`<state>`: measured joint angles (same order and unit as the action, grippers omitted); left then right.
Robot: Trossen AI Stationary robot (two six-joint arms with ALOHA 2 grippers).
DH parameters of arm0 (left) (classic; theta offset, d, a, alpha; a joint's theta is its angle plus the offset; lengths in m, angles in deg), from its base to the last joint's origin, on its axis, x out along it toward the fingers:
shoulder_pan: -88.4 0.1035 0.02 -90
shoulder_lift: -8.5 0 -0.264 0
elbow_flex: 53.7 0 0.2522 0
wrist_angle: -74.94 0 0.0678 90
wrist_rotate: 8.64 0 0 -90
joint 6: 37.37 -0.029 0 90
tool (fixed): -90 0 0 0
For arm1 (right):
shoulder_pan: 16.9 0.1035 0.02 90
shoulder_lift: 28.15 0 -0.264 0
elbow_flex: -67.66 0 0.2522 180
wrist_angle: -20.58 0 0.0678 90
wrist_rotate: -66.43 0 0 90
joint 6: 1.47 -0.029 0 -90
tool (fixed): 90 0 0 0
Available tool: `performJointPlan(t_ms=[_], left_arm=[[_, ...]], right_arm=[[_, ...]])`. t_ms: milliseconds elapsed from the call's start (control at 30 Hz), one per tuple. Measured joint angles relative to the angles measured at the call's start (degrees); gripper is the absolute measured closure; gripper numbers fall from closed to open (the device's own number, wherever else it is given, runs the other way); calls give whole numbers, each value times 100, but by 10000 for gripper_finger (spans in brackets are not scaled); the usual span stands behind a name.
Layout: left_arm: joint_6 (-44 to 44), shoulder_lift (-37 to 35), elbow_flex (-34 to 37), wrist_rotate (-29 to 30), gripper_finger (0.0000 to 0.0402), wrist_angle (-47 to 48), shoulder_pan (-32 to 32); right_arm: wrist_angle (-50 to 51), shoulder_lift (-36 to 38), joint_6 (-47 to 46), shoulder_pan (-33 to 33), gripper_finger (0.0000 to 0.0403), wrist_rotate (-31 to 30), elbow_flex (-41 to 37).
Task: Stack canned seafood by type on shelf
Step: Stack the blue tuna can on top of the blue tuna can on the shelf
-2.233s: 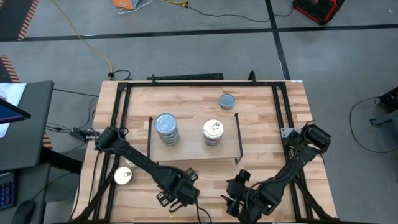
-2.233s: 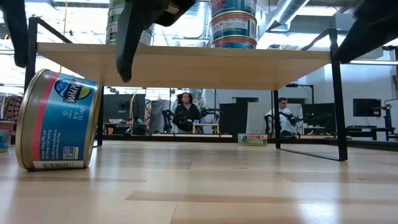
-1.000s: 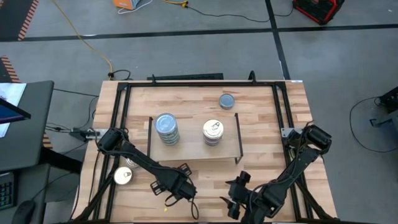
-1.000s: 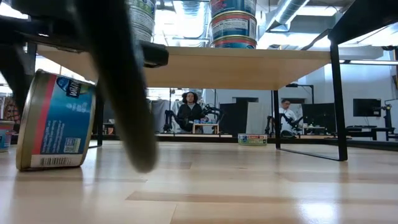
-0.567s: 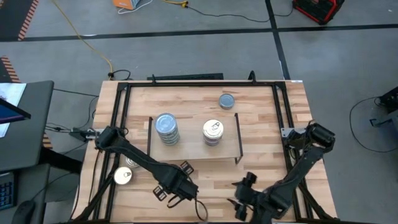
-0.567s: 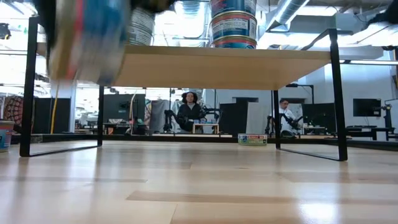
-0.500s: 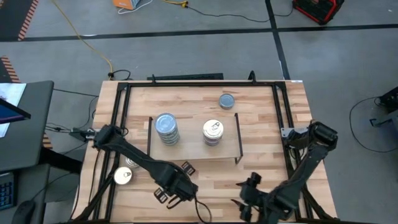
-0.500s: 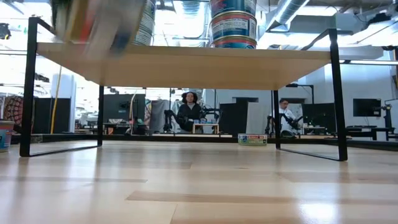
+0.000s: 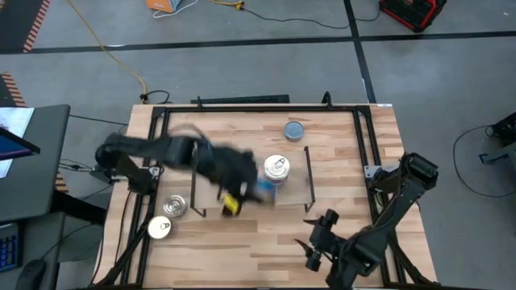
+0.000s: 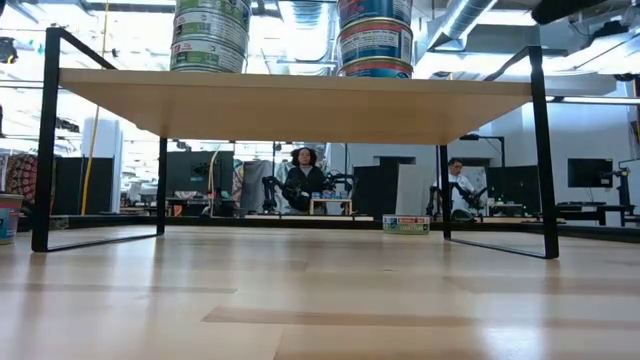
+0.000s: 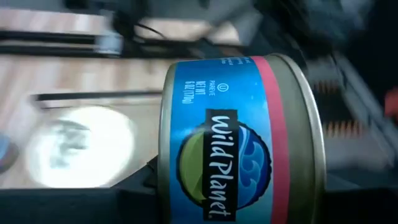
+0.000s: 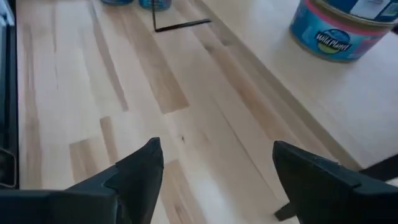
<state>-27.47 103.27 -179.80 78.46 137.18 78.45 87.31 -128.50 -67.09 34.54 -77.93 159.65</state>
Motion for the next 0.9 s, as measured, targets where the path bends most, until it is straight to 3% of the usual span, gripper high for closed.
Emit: performJointPlan(t_ms=[167,533,733,900], left_arm=[[623,18,-51,-1187,228,-335,974],[243,358,-830,-3232,229,128,2646],[131,741,-970,-3873,229,423,2796],[-277,959,-970,-4573,229,738,2613]], right_arm=[[206,246,249,-96,91,67,-1],[909,782,283,-92,101,-411,-1],[1149,818,399,-338,101,-501,-1],[1321,909,441,-568,101,-196,-1]])
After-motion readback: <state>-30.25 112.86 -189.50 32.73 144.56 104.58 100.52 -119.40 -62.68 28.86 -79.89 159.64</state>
